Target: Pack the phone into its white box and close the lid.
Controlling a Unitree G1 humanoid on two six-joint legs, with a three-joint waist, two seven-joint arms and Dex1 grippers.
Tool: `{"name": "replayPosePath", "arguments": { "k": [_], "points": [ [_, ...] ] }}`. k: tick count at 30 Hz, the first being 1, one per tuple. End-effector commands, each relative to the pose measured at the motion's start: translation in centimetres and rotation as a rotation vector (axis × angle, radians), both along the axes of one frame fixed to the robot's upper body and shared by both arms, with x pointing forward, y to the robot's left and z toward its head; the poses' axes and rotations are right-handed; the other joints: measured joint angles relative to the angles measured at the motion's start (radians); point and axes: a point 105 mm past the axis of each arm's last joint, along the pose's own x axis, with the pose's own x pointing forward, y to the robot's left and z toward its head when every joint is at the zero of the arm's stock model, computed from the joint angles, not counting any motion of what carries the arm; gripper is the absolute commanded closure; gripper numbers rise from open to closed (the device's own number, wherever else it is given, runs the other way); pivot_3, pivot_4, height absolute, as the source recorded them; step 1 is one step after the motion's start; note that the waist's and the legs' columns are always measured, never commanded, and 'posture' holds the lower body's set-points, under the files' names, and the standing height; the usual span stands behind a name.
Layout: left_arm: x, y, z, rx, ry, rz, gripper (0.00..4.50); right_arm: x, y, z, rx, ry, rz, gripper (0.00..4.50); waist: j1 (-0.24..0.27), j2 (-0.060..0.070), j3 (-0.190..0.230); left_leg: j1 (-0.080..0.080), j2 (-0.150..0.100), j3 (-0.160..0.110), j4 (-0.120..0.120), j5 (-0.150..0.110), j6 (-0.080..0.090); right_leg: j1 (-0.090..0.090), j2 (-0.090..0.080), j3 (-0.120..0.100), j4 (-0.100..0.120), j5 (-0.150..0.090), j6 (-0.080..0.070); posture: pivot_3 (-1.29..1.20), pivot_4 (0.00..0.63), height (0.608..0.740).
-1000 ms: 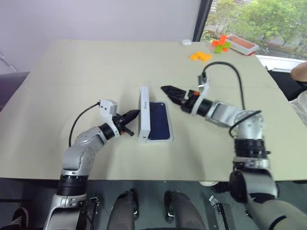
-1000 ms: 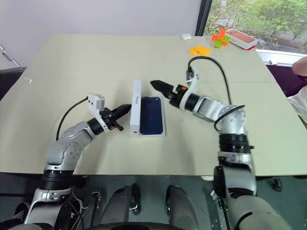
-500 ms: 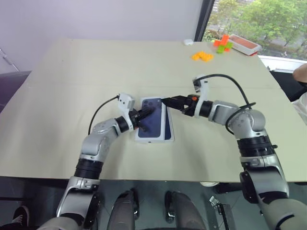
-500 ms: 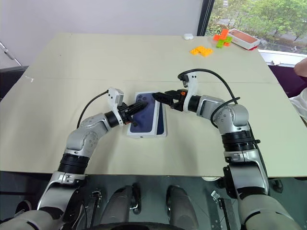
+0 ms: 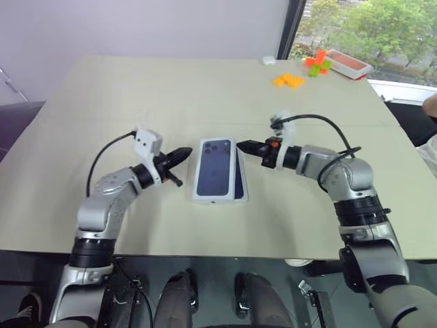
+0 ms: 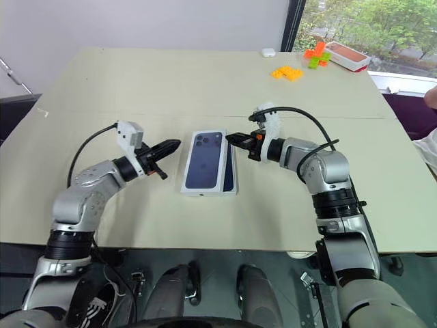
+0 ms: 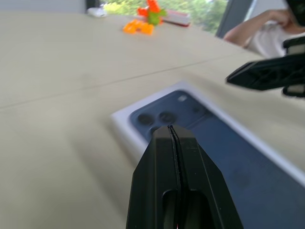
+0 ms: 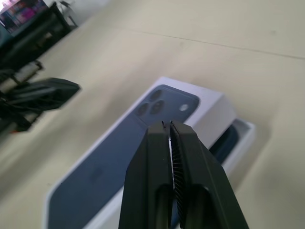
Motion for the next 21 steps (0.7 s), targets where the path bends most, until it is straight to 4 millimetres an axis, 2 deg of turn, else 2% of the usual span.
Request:
{"name": "replayPosePath", "arguments": {
  "k": [1,7,11,21],
  "points": [
    [-0.3,1.5,0.8,0.024,-0.021,0.02,4.5,-0.2,0.2,1.7,-0.064,-0.123,0.041,4.44,0.001,0.0,0.0,0.0,0.0,0.0,0.0,0.0,0.0,-0.001,0.0,0.0,0.0,0.0,0.0,0.0,0.15,0.74],
    [-0.2,2.4,-1.3,0.114,0.044,0.024,4.5,-0.8,-0.1,0.8,-0.224,-0.194,0.104,4.44,0.001,0.0,0.0,-0.001,0.0,0.0,0.0,-0.001,-0.001,-0.001,-0.001,0.0,0.0,0.0,0.0,0.0,0.15,0.74],
    [-0.2,1.7,-2.5,0.17,0.045,-0.003,4.5,-1.3,-0.2,-0.2,-0.313,-0.226,0.146,4.44,0.001,0.0,0.0,-0.002,0.0,0.0,0.0,-0.001,-0.001,-0.002,-0.001,0.0,0.0,0.0,0.0,0.0,0.15,0.74],
    [-0.1,-0.9,-4.4,0.183,0.118,-0.09,4.5,-2.0,0.4,-0.8,-0.366,-0.264,0.181,4.44,0.001,0.0,0.0,-0.003,0.0,0.001,0.001,0.0,-0.001,-0.005,-0.001,0.0,0.002,0.0,0.0,0.0,0.15,0.74]
  ]
}}
